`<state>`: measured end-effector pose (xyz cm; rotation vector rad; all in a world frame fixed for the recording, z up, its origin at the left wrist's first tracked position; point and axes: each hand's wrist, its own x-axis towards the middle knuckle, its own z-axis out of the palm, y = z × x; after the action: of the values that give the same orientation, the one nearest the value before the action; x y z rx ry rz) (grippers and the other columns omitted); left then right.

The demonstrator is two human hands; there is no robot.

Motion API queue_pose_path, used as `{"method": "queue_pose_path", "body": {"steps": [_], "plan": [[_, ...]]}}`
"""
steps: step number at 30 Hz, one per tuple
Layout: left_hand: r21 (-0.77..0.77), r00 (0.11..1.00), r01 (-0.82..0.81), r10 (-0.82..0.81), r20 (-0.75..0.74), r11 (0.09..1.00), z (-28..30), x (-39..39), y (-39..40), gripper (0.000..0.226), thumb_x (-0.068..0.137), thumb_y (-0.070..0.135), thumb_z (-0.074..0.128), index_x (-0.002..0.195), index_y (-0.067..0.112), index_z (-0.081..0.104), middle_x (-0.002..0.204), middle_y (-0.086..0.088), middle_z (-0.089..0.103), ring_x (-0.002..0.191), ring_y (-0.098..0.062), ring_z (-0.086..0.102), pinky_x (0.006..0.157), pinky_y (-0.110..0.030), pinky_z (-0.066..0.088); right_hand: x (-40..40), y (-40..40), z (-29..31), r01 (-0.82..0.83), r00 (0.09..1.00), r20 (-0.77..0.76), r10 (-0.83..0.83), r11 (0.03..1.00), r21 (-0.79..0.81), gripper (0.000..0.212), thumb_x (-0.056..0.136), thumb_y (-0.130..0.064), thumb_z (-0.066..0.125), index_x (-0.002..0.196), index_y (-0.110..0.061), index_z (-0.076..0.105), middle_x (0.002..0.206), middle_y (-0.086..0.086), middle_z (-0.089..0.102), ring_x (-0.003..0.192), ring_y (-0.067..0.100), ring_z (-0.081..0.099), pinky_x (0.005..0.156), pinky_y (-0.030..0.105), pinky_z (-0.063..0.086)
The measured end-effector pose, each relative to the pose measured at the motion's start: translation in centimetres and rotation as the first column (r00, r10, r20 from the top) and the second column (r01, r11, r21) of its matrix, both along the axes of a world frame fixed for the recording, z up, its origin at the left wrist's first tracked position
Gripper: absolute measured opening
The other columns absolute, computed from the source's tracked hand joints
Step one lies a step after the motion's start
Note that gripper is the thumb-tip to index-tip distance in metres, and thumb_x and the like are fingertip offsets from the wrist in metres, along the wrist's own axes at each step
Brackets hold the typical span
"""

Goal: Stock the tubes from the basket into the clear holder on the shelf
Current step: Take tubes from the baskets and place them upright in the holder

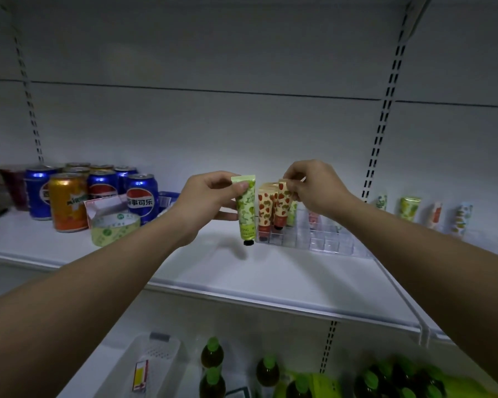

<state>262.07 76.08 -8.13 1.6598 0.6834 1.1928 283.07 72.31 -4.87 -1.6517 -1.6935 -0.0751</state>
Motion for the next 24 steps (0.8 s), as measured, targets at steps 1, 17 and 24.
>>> {"method": "queue_pose_path", "body": {"steps": [1, 17, 24], "plan": [[-0.001, 1.000, 0.002, -0.002, -0.001, 1.000, -0.1, 0.1, 0.4, 0.007, 0.089, 0.021, 0.067, 0.091, 0.019, 0.074, 0.090, -0.005, 0.075, 0.081, -0.022, 0.072, 0.065, -0.030, 0.059, 0.0, 0.5, -0.1, 0.000, 1.000, 0.006, 0.000, 1.000, 0.000, 0.014, 0.095, -0.007, 0.057, 0.099, -0.012, 0.068, 0.097, 0.004, 0.065, 0.086, 0.018, 0.062, 0.071, 0.027, 0.052], [0.023, 0.999, -0.004, 0.005, -0.047, 1.000, -1.1, 2.4, 2.1, 0.009, 0.087, 0.019, 0.069, 0.094, 0.015, 0.073, 0.088, -0.003, 0.075, 0.077, -0.017, 0.070, 0.064, -0.026, 0.058, 1.1, 3.4, -3.1, 0.049, 0.999, 0.004, -0.048, 0.996, -0.073, 0.023, 0.098, -0.012, 0.054, 0.118, -0.011, 0.064, 0.120, 0.009, 0.063, 0.095, 0.021, 0.060, 0.065, 0.021, 0.047], [0.083, 1.000, -0.004, 0.004, -0.004, 0.997, 1.6, 4.6, 0.6, 0.008, 0.087, 0.013, 0.069, 0.095, 0.014, 0.070, 0.083, -0.005, 0.073, 0.072, -0.014, 0.069, 0.064, -0.025, 0.057, 2.4, 0.0, -4.7, 0.082, 0.996, 0.025, -0.081, 0.994, -0.066, 0.023, 0.099, -0.019, 0.049, 0.119, -0.010, 0.055, 0.108, 0.007, 0.061, 0.088, 0.019, 0.058, 0.075, 0.032, 0.048]]}}
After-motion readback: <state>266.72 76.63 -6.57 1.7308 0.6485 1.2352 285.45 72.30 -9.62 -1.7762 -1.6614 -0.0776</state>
